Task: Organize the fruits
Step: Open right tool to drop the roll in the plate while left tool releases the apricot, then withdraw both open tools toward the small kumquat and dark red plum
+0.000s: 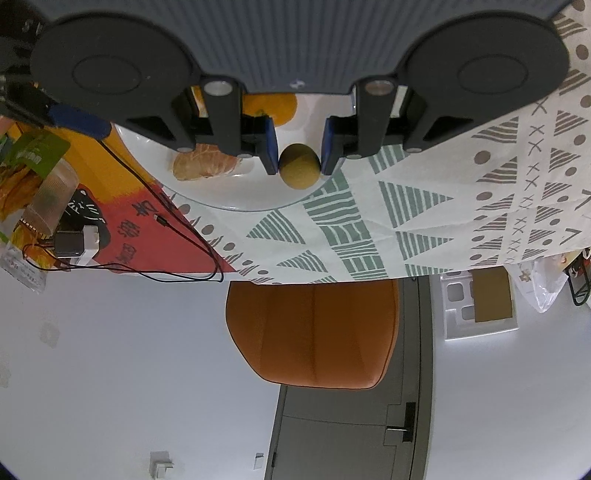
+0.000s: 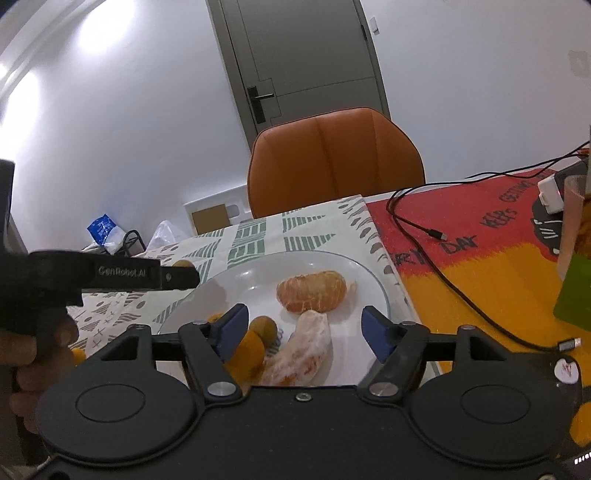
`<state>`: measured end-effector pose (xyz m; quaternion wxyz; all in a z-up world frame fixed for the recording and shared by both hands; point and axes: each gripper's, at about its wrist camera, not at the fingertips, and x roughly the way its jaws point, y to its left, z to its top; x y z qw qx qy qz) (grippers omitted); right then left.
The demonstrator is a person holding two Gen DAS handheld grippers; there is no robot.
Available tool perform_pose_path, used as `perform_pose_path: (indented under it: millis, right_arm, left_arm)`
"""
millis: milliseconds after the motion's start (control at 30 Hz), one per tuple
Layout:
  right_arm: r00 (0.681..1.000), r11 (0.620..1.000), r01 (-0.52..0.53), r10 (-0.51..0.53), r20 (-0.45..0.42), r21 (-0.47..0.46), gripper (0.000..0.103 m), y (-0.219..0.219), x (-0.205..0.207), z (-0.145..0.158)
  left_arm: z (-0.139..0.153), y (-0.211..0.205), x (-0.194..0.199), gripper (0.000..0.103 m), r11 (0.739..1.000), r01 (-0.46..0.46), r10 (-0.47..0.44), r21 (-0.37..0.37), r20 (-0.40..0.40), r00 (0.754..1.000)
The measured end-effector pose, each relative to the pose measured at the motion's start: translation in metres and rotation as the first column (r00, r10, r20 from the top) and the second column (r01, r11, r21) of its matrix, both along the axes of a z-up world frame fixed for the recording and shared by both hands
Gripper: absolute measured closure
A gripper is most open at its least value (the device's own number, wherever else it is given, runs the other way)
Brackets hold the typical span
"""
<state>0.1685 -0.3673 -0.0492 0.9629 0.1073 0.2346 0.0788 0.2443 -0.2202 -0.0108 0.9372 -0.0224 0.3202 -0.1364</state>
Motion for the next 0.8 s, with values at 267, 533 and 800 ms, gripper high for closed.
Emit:
perform_pose_path:
  millis: [267,533,800]
  right_arm:
    - [1.000,1.000,0.012,-0.012,-0.010,0.017,0.034,0.001,-0.003,-0.005]
    - [1.000,1.000,0.013,-0.013,-0.011,-0.008,0.030,0.011,-0.009,-0.002]
    - [0.999,0.999,0.042,-0.042,0.000,-0.005,0.022,0.024,-0.020,0.000]
  left_arm:
    - [0.003,0.012,-0.011,0.055,0.999,-0.036,0.036,-0.002,0.001,0.999]
    - [0.008,0.030,-0.026,0.029,0.997,-0.082,0.082,0.006,0.001,0.997]
    - [0.006,0.054,-0.043,0.018,0.993,-0.120,0.120,0.017,-0.018,0.993]
